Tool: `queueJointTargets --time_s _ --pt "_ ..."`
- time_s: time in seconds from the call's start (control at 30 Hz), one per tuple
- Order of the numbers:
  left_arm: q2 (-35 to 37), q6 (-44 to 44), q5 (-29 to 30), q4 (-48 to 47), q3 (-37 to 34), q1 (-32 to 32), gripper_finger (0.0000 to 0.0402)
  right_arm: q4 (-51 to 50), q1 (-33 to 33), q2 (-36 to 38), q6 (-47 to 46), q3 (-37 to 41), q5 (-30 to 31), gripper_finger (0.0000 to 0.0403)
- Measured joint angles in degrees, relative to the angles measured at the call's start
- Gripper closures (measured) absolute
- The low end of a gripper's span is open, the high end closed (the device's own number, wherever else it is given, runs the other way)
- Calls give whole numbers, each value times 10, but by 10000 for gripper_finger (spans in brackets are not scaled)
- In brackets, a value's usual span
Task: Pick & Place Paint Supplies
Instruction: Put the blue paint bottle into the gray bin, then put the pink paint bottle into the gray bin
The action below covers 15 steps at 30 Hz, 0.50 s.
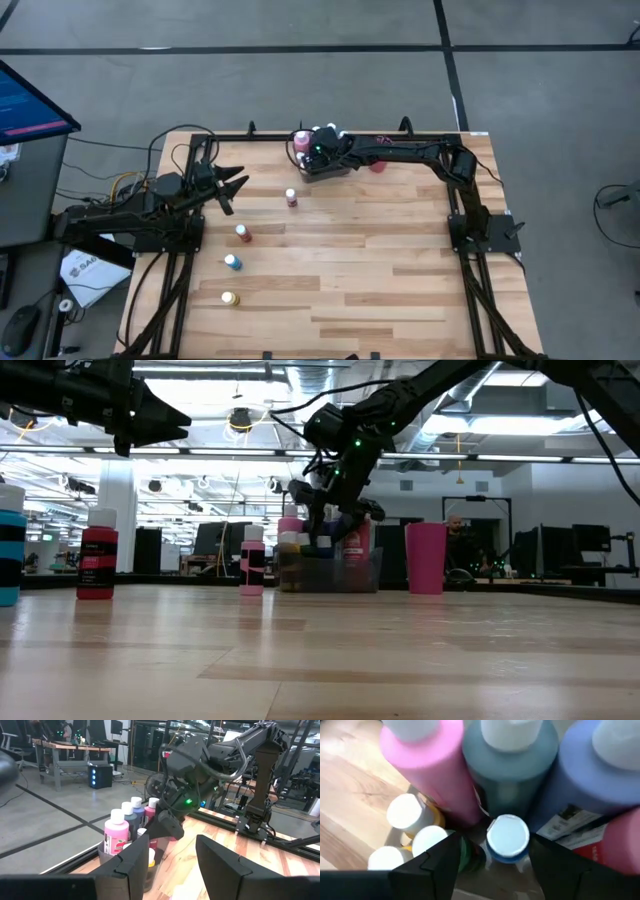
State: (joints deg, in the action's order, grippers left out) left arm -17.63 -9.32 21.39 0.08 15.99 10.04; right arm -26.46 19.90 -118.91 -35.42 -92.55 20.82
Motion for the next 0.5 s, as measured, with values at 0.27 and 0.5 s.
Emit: queueJointTargets --time_s 0.27,0.5 --pt "0 0 -2 0 0 0 247 -44 -9 2 27 -56 0 180" --pt "0 0 -2 0 0 0 247 -99 -16 2 45 -107 -1 180"
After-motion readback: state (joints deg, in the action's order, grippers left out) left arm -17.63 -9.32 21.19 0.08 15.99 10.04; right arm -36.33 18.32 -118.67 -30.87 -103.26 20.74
